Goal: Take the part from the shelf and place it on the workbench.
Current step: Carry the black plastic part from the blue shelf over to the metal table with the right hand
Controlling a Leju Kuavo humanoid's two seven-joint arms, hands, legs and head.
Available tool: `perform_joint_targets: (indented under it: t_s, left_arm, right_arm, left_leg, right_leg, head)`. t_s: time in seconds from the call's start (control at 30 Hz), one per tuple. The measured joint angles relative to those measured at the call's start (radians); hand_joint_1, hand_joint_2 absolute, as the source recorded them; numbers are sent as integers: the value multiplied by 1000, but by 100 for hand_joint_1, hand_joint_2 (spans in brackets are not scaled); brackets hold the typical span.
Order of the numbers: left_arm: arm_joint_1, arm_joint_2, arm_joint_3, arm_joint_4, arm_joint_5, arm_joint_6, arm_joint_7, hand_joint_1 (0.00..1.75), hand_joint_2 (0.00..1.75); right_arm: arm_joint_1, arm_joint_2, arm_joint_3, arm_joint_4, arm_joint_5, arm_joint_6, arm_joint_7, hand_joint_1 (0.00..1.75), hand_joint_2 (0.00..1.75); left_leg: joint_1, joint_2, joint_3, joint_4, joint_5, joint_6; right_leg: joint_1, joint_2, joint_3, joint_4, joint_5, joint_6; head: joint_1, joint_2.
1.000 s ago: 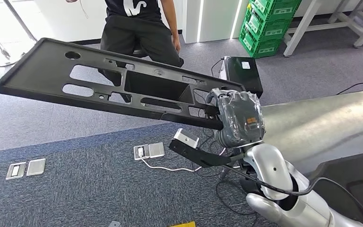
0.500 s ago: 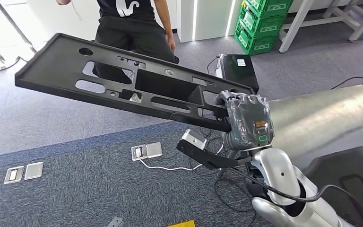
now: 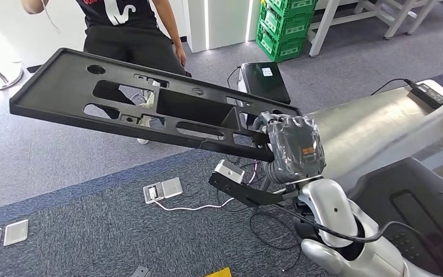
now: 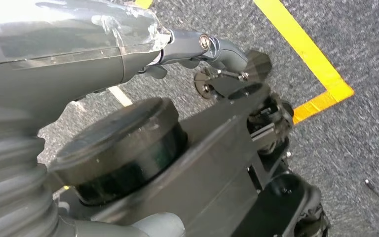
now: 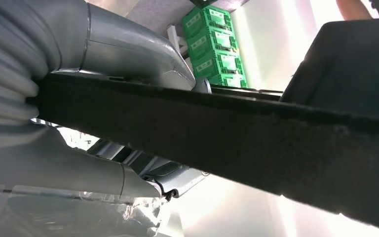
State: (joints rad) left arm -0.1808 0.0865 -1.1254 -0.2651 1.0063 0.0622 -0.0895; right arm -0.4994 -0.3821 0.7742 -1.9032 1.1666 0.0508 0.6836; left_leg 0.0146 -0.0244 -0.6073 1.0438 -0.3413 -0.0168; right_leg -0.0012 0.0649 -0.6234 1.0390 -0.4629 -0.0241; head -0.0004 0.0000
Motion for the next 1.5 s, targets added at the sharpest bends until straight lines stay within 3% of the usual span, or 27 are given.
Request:
perform_joint_targets:
  t_s: [0.07,0.17,0.2,0.23,0.27,0.33,0.4,0.5,0.57,0.67,0.7,0.73,0.77,0.8,0.87,0.9,0.97,1.07,1.1,1.2,1.23,1.27,1.3,1.33,1.4,1.5]
  left_arm:
    - [-2,0,1,0,0,0,1,0,175]
    - [-2,1,2,0,0,0,1,0,175]
    - [0,1,2,0,0,0,1,0,175]
    - [1,1,2,0,0,0,1,0,175]
    - [1,1,2,0,0,0,1,0,175]
    - [0,1,2,0,0,1,1,0,175]
    - [0,1,2,0,1,2,1,0,175]
    - [1,1,2,0,2,3,1,0,175]
    - [1,1,2,0,2,3,1,0,175]
    - [3,1,3,0,2,3,1,0,175]
    - [5,1,3,0,2,3,1,0,175]
    - [6,1,3,0,2,3,1,0,175]
    - [7,1,3,0,2,4,1,0,175]
    - [8,1,3,0,2,4,1,0,175]
    - [7,1,3,0,2,6,1,0,175]
    - [7,1,3,0,2,6,1,0,175]
    - [8,1,3,0,2,6,1,0,175]
    - [6,1,4,0,2,6,0,0,175]
    - [6,1,5,0,2,6,-1,0,175]
    - [9,2,9,0,0,5,-5,0,175]
    - [11,2,10,0,0,5,-6,0,175]
    - [11,2,10,0,0,4,-6,0,175]
    - [12,2,11,0,0,4,-6,0,175]
    - [11,2,11,0,0,4,-6,0,175]
    - [11,2,14,0,-1,4,-7,0,175]
    - [11,2,17,0,-2,4,-7,0,175]
  right_arm:
    - [-2,0,0,0,-2,0,0,175,175]
    - [-5,1,0,0,-3,0,0,175,175]
    - [-5,1,1,1,-4,0,0,175,175]
    - [-5,1,1,1,-4,1,0,175,175]
    - [-5,1,1,2,-5,1,0,175,175]
    - [-5,1,1,2,-7,1,0,175,175]
    - [-8,1,1,2,-9,0,0,175,175]
    - [-11,1,1,2,-11,0,0,175,175]
    - [-14,2,1,2,-10,0,0,175,175]
    - [-17,4,1,2,-8,0,0,175,175]
    - [-17,4,1,2,-7,0,0,175,175]
    - [-17,4,1,2,-7,0,0,175,175]
    - [-17,4,1,2,-7,0,0,175,175]
    - [-17,5,1,2,-7,0,0,175,175]
    - [-17,5,1,2,-7,0,0,175,175]
    - [-17,5,1,2,-7,0,0,175,175]
    - [-18,6,1,3,-7,0,0,175,175]
    - [-19,6,1,3,-5,0,0,175,175]
    - [-19,6,1,3,-3,0,0,175,175]
    - [-13,6,1,3,2,1,0,175,175]
    - [-9,6,1,3,4,1,0,175,175]
    - [-7,6,0,3,5,1,0,175,175]
    - [-6,6,0,3,6,1,0,175,175]
    - [-6,6,0,3,6,1,0,175,175]
    - [-6,6,0,2,6,1,0,175,175]
    - [-6,6,-2,2,6,2,0,175,175]
  left_leg:
    - [1,10,4,-9,5,13]
    - [-3,24,5,-12,7,22]
    - [-5,30,5,-12,6,23]
    - [-6,35,5,-12,6,23]
    - [-6,39,6,-12,5,23]
    - [-7,47,9,-11,3,19]
    - [-10,52,10,-9,-1,12]
    - [-11,62,13,-8,-4,-3]
    - [-8,56,6,21,-27,-13]
    - [-5,35,-67,191,-119,-22]
    - [-4,34,-94,248,-139,-24]
    - [-3,33,-109,277,-141,-25]
    - [-3,32,-106,267,-123,-25]
    - [-1,31,-85,220,-89,-25]
    - [3,9,-28,84,-25,-23]
    - [4,-2,-10,37,-9,-20]
    - [2,-13,-2,8,-7,-12]
    - [1,2,2,-3,1,8]
    - [2,8,4,-8,4,13]
    - [-3,25,6,-11,4,21]
    - [-5,31,6,-10,3,22]
    - [-6,36,7,-10,2,22]
    - [-7,41,9,-10,1,21]
    - [-7,45,11,-10,-1,20]
    - [-10,52,15,-9,-4,14]
    - [-11,61,18,-10,-7,-1]
  right_leg:
    - [-2,-18,-13,33,-24,10]
    - [-8,-51,-93,206,-108,20]
    - [-10,-54,-116,255,-122,22]
    - [-11,-56,-125,272,-119,23]
    - [-11,-58,-115,249,-98,23]
    - [-10,-75,-49,119,-35,20]
    - [-3,-90,1,15,-4,11]
    - [4,-81,8,-6,-3,-4]
    - [1,-73,12,-14,2,-15]
    - [0,-60,15,-17,4,-27]
    - [1,-55,15,-16,4,-27]
    - [1,-48,14,-15,3,-28]
    - [1,-41,15,-14,3,-27]
    - [1,-34,15,-12,2,-26]
    - [1,-20,12,-4,-2,-21]
    - [2,-15,9,-1,-3,-16]
    - [2,-4,1,3,-2,-6]
    - [-4,-11,-7,18,-13,10]
    - [-5,-23,-21,51,-34,15]
    - [-10,-52,-106,230,-116,22]
    - [-11,-55,-124,265,-122,23]
    - [-11,-56,-124,263,-109,23]
    - [-11,-59,-103,220,-79,21]
    - [-10,-67,-68,149,-44,18]
    - [-2,-83,-9,28,-3,10]
    - [8,-78,4,-6,0,-4]
  head:
    - [7,0]
    - [25,0]
    - [29,0]
    - [33,0]
    - [37,0]
    - [45,0]
    - [50,0]
    - [47,0]
    - [42,0]
    - [24,0]
    - [19,0]
    - [15,0]
    - [12,0]
    - [9,0]
    - [1,0]
    - [-1,0]
    - [1,0]
    - [8,0]
    - [14,0]
    - [32,0]
    - [36,0]
    - [40,0]
    - [45,0]
    - [49,0]
    - [55,0]
    - [56,0]
